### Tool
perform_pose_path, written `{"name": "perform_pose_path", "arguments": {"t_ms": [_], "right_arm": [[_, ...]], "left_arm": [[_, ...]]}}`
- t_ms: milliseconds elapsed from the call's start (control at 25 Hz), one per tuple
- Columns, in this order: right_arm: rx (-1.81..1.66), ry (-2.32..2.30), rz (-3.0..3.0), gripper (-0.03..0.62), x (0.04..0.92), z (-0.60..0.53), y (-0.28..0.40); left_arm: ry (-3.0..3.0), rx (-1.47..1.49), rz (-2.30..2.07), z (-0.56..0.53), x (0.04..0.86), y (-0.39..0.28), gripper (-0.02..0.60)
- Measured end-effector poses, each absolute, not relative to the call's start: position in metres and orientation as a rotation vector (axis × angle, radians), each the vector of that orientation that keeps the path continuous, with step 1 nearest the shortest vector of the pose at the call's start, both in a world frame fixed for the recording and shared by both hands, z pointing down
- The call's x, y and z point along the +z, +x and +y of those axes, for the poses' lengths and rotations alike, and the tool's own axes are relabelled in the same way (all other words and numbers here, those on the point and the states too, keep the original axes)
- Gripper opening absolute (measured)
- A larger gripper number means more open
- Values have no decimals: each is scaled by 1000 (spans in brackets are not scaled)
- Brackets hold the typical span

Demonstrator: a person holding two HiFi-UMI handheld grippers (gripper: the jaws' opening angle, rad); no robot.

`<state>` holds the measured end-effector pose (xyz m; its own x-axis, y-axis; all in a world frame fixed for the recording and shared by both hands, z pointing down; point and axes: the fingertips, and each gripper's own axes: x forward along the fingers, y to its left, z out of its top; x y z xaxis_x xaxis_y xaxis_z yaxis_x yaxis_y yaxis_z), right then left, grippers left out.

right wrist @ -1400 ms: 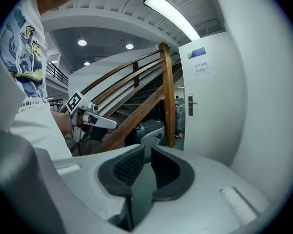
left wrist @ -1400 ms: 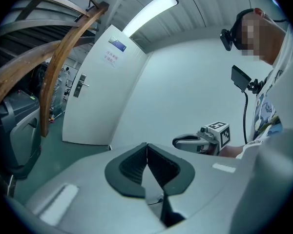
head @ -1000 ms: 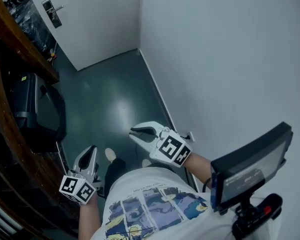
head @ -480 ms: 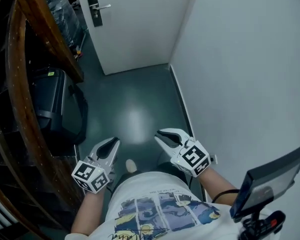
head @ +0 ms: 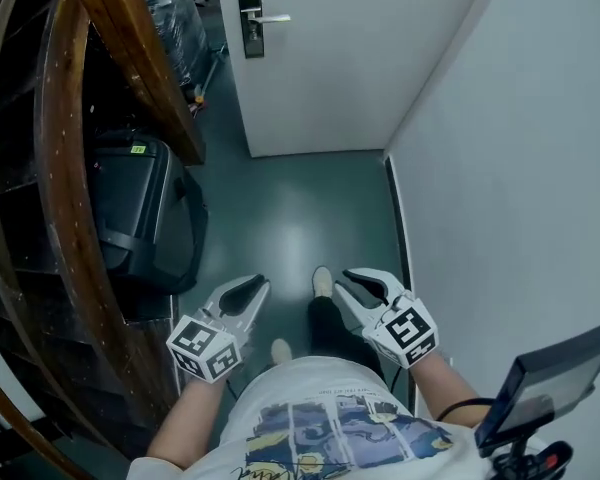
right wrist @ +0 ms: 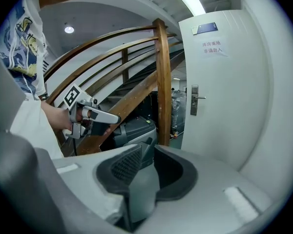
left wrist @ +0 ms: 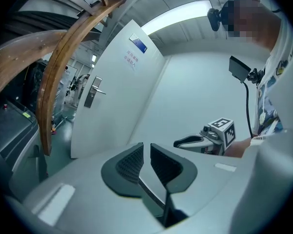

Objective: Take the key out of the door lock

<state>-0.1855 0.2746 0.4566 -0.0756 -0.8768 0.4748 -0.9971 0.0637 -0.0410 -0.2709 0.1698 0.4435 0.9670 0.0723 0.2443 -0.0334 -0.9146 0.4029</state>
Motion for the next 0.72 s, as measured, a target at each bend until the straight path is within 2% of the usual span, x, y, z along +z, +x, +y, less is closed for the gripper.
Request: {"name": "perform_pose_path", "arguments": {"t_ms": [520,720], "right_arm": [[331,1634,-2154,71,443,144,-1],[325,1624,-2151,71,443,98,46]], "left_arm": [[2732,309,-194,51,417,-94,51],[2689,300,-229,12,418,-59,52]]}}
